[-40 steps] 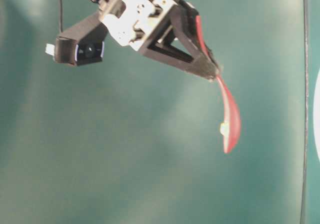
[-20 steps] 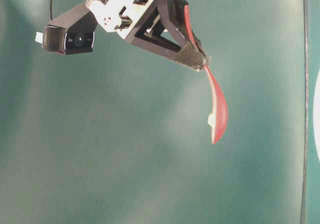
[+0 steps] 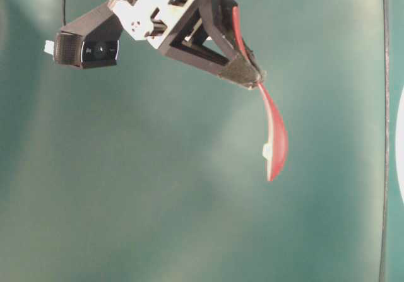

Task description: Scoop the yellow hexagonal prism block from the bowl with a spoon using the right arm.

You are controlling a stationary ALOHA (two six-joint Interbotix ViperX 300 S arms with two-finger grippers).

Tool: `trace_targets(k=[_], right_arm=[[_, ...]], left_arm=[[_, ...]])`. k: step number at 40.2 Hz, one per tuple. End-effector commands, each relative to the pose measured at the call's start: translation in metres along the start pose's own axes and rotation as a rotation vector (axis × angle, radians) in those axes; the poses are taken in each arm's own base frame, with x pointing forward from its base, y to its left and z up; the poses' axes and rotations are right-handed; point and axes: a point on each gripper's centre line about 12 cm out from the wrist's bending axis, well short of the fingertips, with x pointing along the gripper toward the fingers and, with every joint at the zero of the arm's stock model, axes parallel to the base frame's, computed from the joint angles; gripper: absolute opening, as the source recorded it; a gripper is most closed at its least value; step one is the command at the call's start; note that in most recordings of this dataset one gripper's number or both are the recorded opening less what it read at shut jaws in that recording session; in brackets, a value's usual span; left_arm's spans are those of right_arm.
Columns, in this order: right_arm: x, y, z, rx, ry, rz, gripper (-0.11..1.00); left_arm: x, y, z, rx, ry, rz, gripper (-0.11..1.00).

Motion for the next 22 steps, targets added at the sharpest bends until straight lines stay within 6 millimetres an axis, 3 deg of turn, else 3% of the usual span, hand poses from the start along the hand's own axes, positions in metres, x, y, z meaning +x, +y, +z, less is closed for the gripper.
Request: trace_targets(k=[1, 22], right_arm=[[-0.0076, 0.0035, 0.0076, -0.008, -0.035, 0.009, 0.23], [-0.0082, 0.0033, 0.0085, -0.014, -0.041, 0.007, 0.23]], left_arm=[[0.0024, 0.0003, 0.0074, 0.005, -0.018, 0.001, -0.01], [0.0012, 0.0003, 0.0098, -0.005, -0.029, 0.001, -0.01]])
